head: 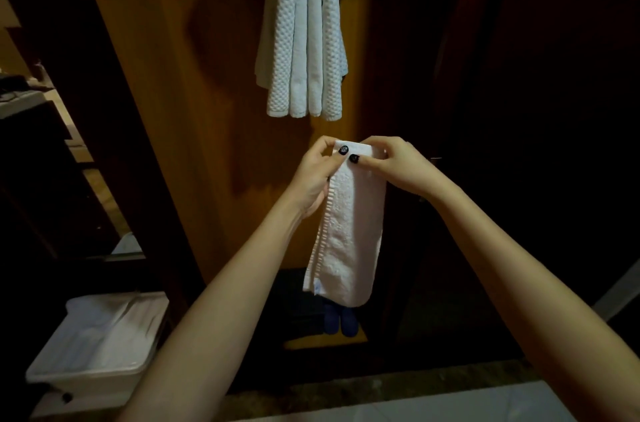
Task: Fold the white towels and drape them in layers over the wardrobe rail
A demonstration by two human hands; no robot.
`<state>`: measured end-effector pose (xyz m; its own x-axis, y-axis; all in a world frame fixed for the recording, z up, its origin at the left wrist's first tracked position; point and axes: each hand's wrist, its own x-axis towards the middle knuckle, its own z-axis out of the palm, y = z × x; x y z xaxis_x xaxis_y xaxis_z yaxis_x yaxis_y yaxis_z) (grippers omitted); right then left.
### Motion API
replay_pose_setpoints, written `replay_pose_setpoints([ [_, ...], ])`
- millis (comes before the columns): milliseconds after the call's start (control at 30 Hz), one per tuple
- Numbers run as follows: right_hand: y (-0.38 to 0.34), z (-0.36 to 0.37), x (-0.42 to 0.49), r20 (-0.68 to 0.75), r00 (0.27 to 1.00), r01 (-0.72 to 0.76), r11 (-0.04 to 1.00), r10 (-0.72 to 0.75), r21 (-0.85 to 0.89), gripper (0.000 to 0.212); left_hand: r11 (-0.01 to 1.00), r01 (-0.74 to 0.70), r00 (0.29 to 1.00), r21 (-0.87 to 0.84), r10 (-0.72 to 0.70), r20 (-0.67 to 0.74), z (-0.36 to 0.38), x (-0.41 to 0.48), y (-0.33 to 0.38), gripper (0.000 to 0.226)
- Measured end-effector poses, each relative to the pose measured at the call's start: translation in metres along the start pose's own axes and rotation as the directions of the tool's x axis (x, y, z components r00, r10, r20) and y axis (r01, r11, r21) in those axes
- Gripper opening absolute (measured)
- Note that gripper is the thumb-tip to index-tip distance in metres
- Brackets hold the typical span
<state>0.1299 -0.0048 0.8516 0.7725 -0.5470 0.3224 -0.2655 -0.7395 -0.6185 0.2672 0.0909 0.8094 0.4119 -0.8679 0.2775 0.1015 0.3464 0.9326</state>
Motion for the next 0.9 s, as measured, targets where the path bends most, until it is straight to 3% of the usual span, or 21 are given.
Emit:
replay_pose_setpoints([
  [133, -0.001, -0.008, 0.000, -0.003, 1.000, 0.004, 0.995, -0.004, -0.099, 0.021, 1.000, -0.020, 0.999, 0.018, 0.020, -0.029, 0.001, -0.002, -0.001, 0.003],
  [233, -0.002, -0.010, -0.001, 0.105, 0.990, -0.107, 0.982, 0.091, 0.155, 0.002, 0.998, -0.036, 0.999, 0.042, 0.037, -0.023, 0.002, -0.003, -0.004, 0.001],
  [367, 0.004, -0.004, -0.002, 0.063, 0.993, -0.110, 0.960, 0.097, 0.257, 0.014, 0.997, -0.028, 0.997, 0.067, 0.033, -0.065, 0.006, -0.007, -0.005, 0.006],
  [533, 0.007, 0.001, -0.002, 0.050, 0.988, -0.151, 0.970, 0.144, 0.193, 0.025, 0.995, 0.001, 0.996, -0.097, -0.010, -0.086, 0.004, -0.003, -0.011, 0.007],
  [600, 0.009, 0.002, 0.001, 0.066, 0.986, -0.167, 0.955, 0.156, 0.245, 0.025, 0.994, -0.001, 0.994, -0.111, -0.010, -0.105, 0.006, -0.004, -0.014, 0.004],
  [800, 0.010, 0.007, -0.001, -0.012, 0.995, -0.090, 0.952, 0.098, 0.294, 0.030, 0.998, 0.012, 0.985, 0.060, -0.001, -0.172, 0.005, 0.002, -0.019, 0.035],
  [900, 0.011, 0.006, 0.000, 0.005, 0.998, -0.064, 0.946, 0.066, 0.317, 0.023, 0.993, -0.024, 0.987, 0.117, 0.042, -0.153, 0.004, 0.000, -0.018, 0.019],
])
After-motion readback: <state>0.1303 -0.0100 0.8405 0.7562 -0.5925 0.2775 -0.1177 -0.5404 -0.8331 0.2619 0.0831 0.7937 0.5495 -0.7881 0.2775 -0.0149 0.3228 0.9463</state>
